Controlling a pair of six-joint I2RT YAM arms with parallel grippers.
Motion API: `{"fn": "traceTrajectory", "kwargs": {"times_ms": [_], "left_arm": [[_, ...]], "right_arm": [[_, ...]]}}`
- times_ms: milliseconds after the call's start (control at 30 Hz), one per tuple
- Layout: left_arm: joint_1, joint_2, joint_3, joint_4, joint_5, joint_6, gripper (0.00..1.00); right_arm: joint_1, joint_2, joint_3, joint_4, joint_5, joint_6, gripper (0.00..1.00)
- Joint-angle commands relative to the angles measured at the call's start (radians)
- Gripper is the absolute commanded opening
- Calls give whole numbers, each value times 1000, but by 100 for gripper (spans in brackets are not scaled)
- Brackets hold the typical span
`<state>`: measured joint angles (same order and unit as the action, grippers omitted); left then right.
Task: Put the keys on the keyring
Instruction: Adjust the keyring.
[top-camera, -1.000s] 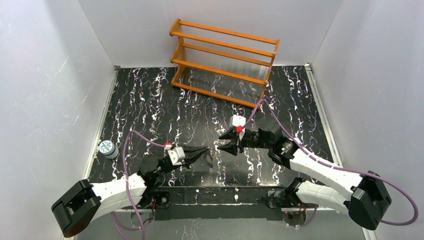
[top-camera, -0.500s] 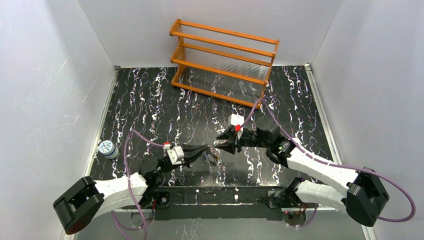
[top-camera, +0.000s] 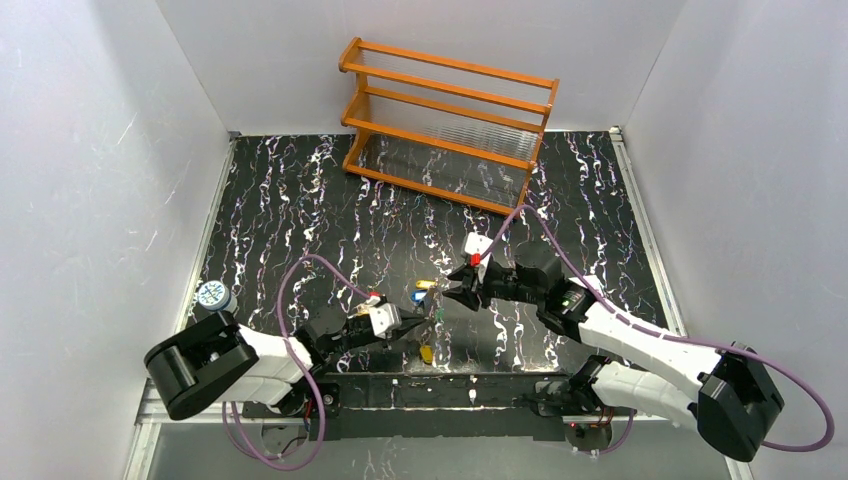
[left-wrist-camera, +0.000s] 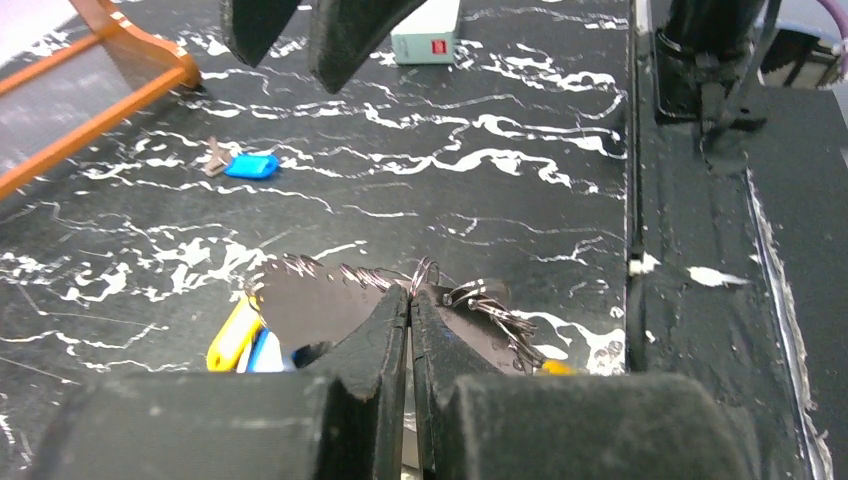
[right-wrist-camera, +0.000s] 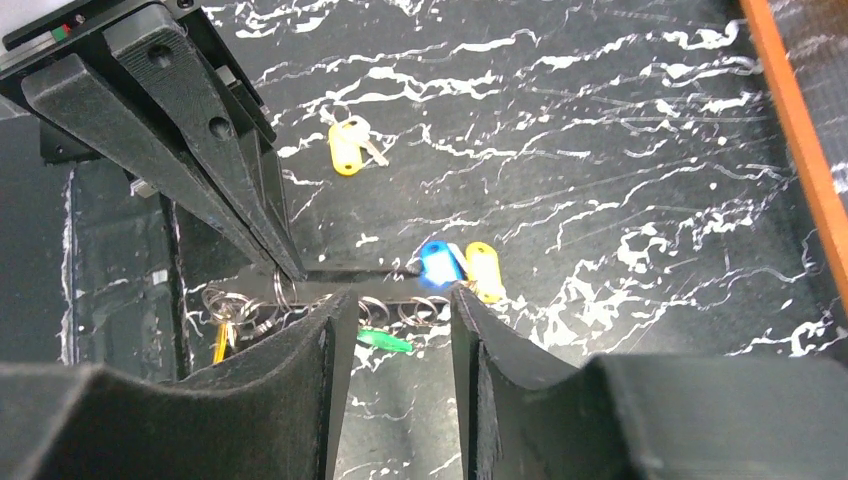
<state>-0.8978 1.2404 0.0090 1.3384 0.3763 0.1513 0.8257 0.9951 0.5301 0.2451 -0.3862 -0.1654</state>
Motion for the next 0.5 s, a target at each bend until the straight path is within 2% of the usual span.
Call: {"fn": "traceTrajectory", "kwargs": {"times_ms": [0,167,467], "left_arm": [[-26,45,-11,19,-28,-2,0],[-35,95,6,36,-157,-213,0],[-39,112,-6,119,-187,-249,0]], "right_arm": [[-4,-28,-28,16,4,22,47],[-6,-30,-90,66,-30,46,47],[-10,-22,-176,264,-127,96,41]]}}
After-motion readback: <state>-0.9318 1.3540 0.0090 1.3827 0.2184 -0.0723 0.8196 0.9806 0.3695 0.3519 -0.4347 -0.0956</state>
